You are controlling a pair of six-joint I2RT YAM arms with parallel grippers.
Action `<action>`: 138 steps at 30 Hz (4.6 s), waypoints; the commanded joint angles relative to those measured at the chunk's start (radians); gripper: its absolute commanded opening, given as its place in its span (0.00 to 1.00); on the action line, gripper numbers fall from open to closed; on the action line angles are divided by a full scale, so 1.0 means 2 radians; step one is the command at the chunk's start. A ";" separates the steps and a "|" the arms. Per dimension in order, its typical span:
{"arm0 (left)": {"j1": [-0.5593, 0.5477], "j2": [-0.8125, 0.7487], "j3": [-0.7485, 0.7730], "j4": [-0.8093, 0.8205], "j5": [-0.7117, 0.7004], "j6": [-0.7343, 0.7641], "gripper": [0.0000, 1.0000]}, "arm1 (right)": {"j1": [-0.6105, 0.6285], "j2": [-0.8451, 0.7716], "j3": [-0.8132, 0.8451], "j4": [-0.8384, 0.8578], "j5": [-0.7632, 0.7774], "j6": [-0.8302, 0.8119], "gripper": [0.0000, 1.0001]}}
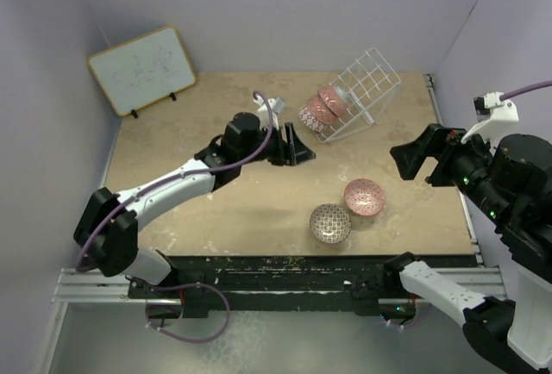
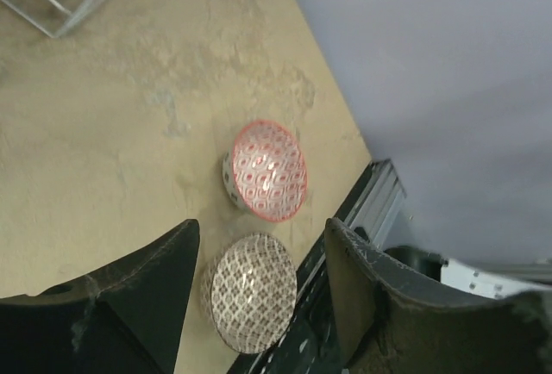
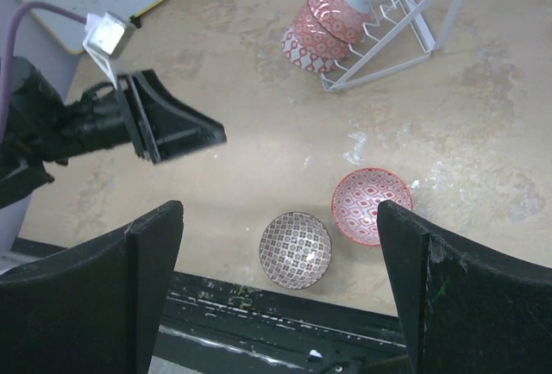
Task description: Load the bowls into the dish rack
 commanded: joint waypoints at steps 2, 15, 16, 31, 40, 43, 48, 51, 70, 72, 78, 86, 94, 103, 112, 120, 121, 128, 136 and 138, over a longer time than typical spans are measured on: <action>-0.092 -0.059 -0.017 -0.109 -0.070 0.106 0.63 | 0.001 0.003 0.001 0.018 -0.013 0.001 0.96; -0.314 0.023 0.034 -0.181 -0.238 0.167 0.61 | 0.001 0.008 0.022 0.021 -0.020 0.009 0.96; -0.323 0.039 0.042 -0.180 -0.245 0.170 0.61 | 0.001 0.009 0.026 0.019 -0.021 0.009 0.96; -0.348 0.200 0.136 -0.131 -0.296 0.279 0.68 | 0.001 0.006 0.039 0.006 -0.019 0.009 0.96; -0.348 0.238 0.155 -0.134 -0.309 0.290 0.59 | 0.001 0.003 0.044 -0.002 -0.007 0.007 0.96; -0.348 0.240 0.155 -0.138 -0.317 0.290 0.48 | 0.001 0.001 0.046 -0.003 -0.004 0.008 0.96; -0.348 0.243 0.148 -0.138 -0.323 0.286 0.38 | 0.001 0.000 0.046 -0.003 -0.003 0.009 0.96; -0.348 0.244 0.141 -0.137 -0.327 0.284 0.38 | 0.001 -0.001 0.046 -0.003 -0.005 0.011 0.96; -0.346 0.232 0.139 -0.179 -0.367 0.285 0.00 | 0.001 -0.004 0.056 -0.007 -0.002 0.016 0.95; -0.340 0.213 0.150 -0.200 -0.376 0.281 0.00 | 0.001 -0.004 0.059 -0.008 -0.001 0.016 0.94; -0.305 0.146 0.168 -0.222 -0.356 0.277 0.00 | 0.001 -0.008 0.056 -0.009 0.001 0.017 0.94; -0.230 0.066 0.182 -0.192 -0.269 0.248 0.00 | 0.001 -0.013 0.051 -0.007 0.003 0.017 0.94; -0.131 0.028 0.179 -0.042 -0.106 0.122 0.00 | 0.001 0.000 0.077 -0.016 0.008 0.012 0.94; -0.048 0.120 0.234 0.179 0.047 -0.054 0.00 | 0.000 0.028 0.112 -0.024 0.013 -0.003 0.95; -0.010 0.274 0.344 0.346 0.077 -0.197 0.00 | 0.001 0.045 0.112 -0.024 0.017 -0.007 0.95; 0.000 0.405 0.464 0.423 0.024 -0.297 0.00 | 0.001 0.061 0.131 -0.029 0.022 -0.015 0.95; 0.002 0.414 0.477 0.419 0.017 -0.300 0.00 | 0.001 0.061 0.130 -0.029 0.023 -0.016 0.95; 0.023 0.438 0.475 0.430 -0.044 -0.332 0.00 | 0.001 0.066 0.125 -0.028 0.028 -0.021 0.95; 0.032 0.477 0.452 0.483 -0.093 -0.404 0.00 | 0.001 0.070 0.118 -0.026 0.030 -0.023 0.95; 0.033 0.484 0.457 0.485 -0.098 -0.409 0.00 | 0.001 0.070 0.118 -0.026 0.031 -0.023 0.95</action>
